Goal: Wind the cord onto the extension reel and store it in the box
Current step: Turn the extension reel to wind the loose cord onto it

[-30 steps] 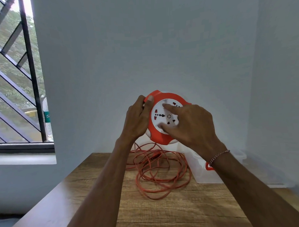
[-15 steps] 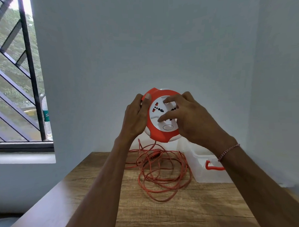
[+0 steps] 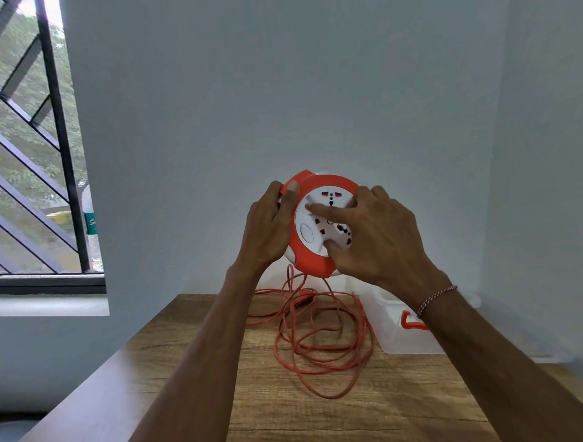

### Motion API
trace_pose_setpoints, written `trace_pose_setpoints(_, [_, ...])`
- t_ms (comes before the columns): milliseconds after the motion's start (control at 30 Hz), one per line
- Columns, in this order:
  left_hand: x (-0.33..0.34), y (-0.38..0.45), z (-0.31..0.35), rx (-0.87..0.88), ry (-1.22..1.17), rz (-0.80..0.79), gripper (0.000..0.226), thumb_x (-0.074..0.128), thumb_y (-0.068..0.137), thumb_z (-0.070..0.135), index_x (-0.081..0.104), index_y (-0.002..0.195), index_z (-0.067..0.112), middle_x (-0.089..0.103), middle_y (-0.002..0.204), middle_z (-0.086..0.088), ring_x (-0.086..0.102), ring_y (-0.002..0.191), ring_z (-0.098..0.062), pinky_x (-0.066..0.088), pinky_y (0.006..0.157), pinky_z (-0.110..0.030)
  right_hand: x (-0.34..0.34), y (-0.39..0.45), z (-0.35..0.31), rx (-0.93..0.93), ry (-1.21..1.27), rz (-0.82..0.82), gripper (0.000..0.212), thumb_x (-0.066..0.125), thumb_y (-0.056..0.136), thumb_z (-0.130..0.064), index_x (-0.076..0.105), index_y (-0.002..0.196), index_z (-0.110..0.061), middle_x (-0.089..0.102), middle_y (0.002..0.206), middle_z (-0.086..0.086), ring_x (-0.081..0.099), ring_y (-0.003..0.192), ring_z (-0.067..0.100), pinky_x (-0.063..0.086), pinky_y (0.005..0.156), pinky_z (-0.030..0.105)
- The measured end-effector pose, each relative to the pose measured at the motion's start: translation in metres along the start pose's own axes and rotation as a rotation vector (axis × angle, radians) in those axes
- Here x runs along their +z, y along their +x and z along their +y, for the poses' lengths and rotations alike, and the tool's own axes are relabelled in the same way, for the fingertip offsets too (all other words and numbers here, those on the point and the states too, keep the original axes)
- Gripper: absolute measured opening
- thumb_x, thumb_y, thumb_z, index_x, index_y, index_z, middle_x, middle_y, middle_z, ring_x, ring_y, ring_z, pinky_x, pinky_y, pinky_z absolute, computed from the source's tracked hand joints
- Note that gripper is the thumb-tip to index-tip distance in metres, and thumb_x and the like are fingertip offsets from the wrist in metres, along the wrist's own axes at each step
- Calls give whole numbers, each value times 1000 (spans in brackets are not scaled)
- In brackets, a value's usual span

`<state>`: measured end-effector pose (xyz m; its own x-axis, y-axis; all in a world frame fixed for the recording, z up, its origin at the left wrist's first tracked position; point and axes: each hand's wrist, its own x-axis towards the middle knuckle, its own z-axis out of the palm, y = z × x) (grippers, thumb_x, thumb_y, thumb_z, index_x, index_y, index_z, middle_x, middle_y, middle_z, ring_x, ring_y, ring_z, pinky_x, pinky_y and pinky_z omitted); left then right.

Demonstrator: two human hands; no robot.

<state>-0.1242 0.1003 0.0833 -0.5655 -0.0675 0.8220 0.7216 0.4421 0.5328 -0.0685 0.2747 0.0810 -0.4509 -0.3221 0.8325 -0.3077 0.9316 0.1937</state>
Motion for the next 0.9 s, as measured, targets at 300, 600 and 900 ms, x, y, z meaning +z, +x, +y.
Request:
trace_pose_setpoints(300, [3, 1, -2, 11, 13, -31, 41, 35, 100, 49, 55, 96, 13, 66, 77, 3, 66, 62, -12, 53, 56, -23, -4, 2, -5, 165, 146, 95, 71, 48, 73, -77, 62, 123, -29, 74, 100, 3, 69, 82, 25, 58, 70, 35])
trace_pose_setpoints(600, [4, 0, -1, -16, -6, 12, 36, 35, 101, 45, 55, 101, 15, 67, 80, 6, 67, 65, -12, 57, 59, -23, -10, 7, 6, -167, 131, 53, 27, 80, 71, -18, 73, 97, -22, 65, 113, 8, 52, 104, 28, 55, 75, 41])
trace_pose_setpoints(900, [6, -1, 2, -9, -1, 33, 36, 35, 102, 43, 55, 101, 13, 66, 80, 7, 67, 66, -14, 58, 62, -27, -18, 4, -6, -126, -85, -145, 55, 79, 69, -31, 60, 121, -41, 46, 140, 6, 40, 123, 32, 43, 94, 46])
